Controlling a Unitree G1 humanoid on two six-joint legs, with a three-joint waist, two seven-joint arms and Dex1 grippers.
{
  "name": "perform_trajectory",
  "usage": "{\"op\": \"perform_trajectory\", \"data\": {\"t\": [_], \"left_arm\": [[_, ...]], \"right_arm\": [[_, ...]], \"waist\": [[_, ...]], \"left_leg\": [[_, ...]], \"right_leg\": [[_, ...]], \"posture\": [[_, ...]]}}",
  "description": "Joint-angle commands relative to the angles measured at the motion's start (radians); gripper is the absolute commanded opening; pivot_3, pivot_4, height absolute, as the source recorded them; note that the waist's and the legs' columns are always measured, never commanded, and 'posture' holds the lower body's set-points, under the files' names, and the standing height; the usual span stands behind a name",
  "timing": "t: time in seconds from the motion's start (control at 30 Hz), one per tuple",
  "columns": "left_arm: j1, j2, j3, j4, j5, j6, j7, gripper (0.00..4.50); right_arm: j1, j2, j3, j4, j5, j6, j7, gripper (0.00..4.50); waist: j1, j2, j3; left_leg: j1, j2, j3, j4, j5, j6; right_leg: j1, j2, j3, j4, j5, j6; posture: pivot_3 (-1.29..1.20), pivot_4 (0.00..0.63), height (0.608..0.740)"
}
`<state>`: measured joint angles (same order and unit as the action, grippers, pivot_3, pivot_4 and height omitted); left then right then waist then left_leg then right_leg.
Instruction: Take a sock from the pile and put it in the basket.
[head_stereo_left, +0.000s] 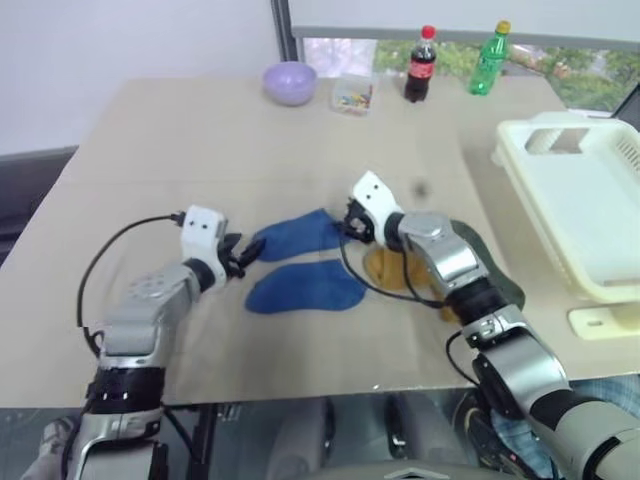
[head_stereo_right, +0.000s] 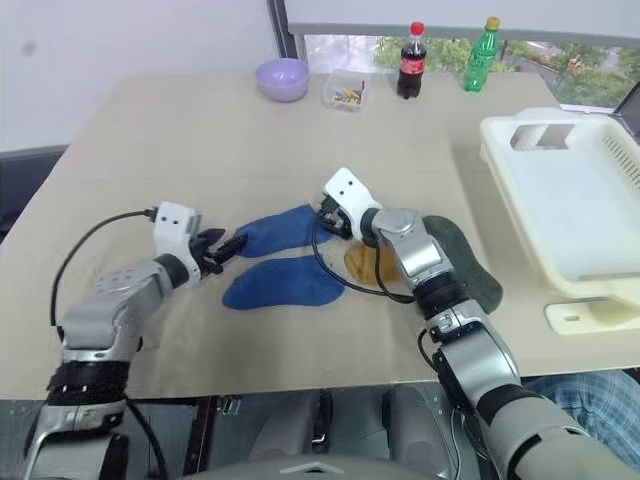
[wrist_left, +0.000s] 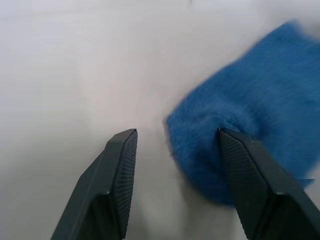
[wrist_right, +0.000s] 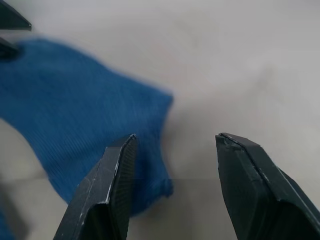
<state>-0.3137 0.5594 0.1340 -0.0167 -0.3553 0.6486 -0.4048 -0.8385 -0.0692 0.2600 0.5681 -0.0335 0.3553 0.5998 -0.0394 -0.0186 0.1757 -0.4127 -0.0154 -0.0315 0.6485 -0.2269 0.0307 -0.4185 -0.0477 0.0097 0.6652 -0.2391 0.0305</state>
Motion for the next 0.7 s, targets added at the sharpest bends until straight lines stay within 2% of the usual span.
{"op": "perform_trajectory", "data": {"t": [0.03, 0.07, 0.1, 0.13, 0.17, 0.2, 0.23, 0.27, 0.43, 0.57, 0.7], "left_arm": [[-0.013, -0.027, -0.032, 0.046, 0.029, -0.020, -0.004, 2.74], [-0.009, -0.032, -0.038, 0.035, 0.025, -0.026, -0.022, 2.48], [-0.003, -0.034, -0.041, 0.025, 0.024, -0.028, -0.033, 2.21], [0.004, -0.034, -0.041, 0.018, 0.025, -0.032, -0.039, 2.20], [0.012, -0.034, -0.037, 0.011, 0.025, -0.045, -0.049, 1.52], [0.025, -0.040, -0.016, -0.002, 0.011, -0.063, -0.057, 1.33], [0.036, -0.047, 0.007, -0.019, -0.011, -0.083, -0.074, 0.90], [0.049, -0.054, 0.034, -0.042, -0.036, -0.099, -0.087, 0.73], [0.136, -0.016, 0.105, -0.206, -0.158, -0.085, -0.205, 0.73], [0.230, 0.066, 0.220, -0.347, -0.316, 0.033, -0.270, 0.73], [0.307, 0.108, 0.273, -0.414, -0.411, 0.113, -0.292, 0.73]], "right_arm": [[-0.039, 0.020, 0.009, 0.038, -0.011, -0.029, 0.002, 1.98], [-0.038, 0.023, 0.012, 0.041, -0.009, -0.026, 0.013, 1.76], [-0.037, 0.025, 0.013, 0.037, -0.006, -0.021, 0.023, 1.34], [-0.036, 0.025, 0.013, 0.032, -0.004, -0.018, 0.028, 1.23], [-0.035, 0.023, 0.011, 0.026, -0.004, -0.018, 0.030, 0.63], [-0.033, 0.018, 0.004, 0.005, 0.001, -0.010, 0.034, 0.45], [-0.030, 0.011, -0.002, -0.019, 0.004, -0.003, 0.038, 0.02], [-0.023, 0.001, -0.009, -0.061, 0.013, 0.009, 0.048, 0.00], [0.025, -0.048, -0.045, -0.333, 0.099, 0.196, 0.103, 0.00], [0.134, -0.134, -0.052, -0.710, 0.228, 0.484, 0.157, 0.00], [0.211, -0.182, -0.033, -0.873, 0.281, 0.623, 0.137, 0.00]], "waist": [[-0.001, 0.000, 0.000], [0.000, 0.000, -0.001], [0.000, 0.000, -0.001], [0.001, 0.000, -0.001], [0.001, 0.000, -0.001], [0.001, 0.000, -0.001], [0.001, 0.000, -0.001], [0.001, 0.000, -0.001], [0.002, 0.000, 0.000], [0.002, 0.000, 0.000], [0.002, 0.001, 0.000]], "left_leg": [[0.000, 0.000, 0.001, 0.000, 0.000, 0.000], [0.001, 0.000, 0.001, 0.000, 0.000, 0.000], [0.001, 0.000, 0.001, 0.000, 0.000, 0.000], [0.002, 0.000, 0.001, 0.000, 0.000, 0.000], [0.002, 0.000, 0.000, 0.000, 0.000, 0.000], [0.002, 0.000, 0.000, 0.000, 0.000, 0.000], [0.002, 0.000, 0.000, 0.000, 0.000, 0.000], [0.002, 0.000, 0.000, 0.000, 0.000, 0.000], [-0.003, 0.000, -0.001, 0.000, 0.000, 0.000], [-0.004, 0.001, -0.001, -0.001, -0.001, 0.000], [-0.002, 0.001, -0.001, -0.002, -0.001, 0.001]], "right_leg": [[0.000, 0.000, 0.000, 0.000, 0.000, 0.000], [0.000, 0.000, 0.001, 0.000, 0.000, 0.000], [0.001, -0.001, 0.000, 0.000, 0.000, 0.000], [0.001, -0.001, 0.001, 0.000, 0.000, 0.000], [0.002, -0.001, 0.002, 0.001, 0.000, 0.000], [0.002, -0.001, 0.002, 0.001, 0.000, 0.000], [0.001, -0.002, 0.002, 0.001, 0.000, 0.000], [0.001, -0.002, 0.002, 0.001, 0.000, 0.000], [-0.003, -0.003, 0.001, 0.000, 0.000, 0.000], [-0.003, -0.004, 0.001, -0.002, 0.000, 0.000], [-0.001, -0.004, 0.001, -0.003, 0.000, 0.000]], "posture": [[0.00, 0.150, 0.740], [0.00, 0.150, 0.740], [0.00, 0.150, 0.740], [0.00, 0.150, 0.740], [0.00, 0.150, 0.740], [0.00, 0.150, 0.740], [0.00, 0.150, 0.740], [0.00, 0.150, 0.740], [0.00, 0.150, 0.740], [0.00, 0.150, 0.740], [0.00, 0.150, 0.740]]}}
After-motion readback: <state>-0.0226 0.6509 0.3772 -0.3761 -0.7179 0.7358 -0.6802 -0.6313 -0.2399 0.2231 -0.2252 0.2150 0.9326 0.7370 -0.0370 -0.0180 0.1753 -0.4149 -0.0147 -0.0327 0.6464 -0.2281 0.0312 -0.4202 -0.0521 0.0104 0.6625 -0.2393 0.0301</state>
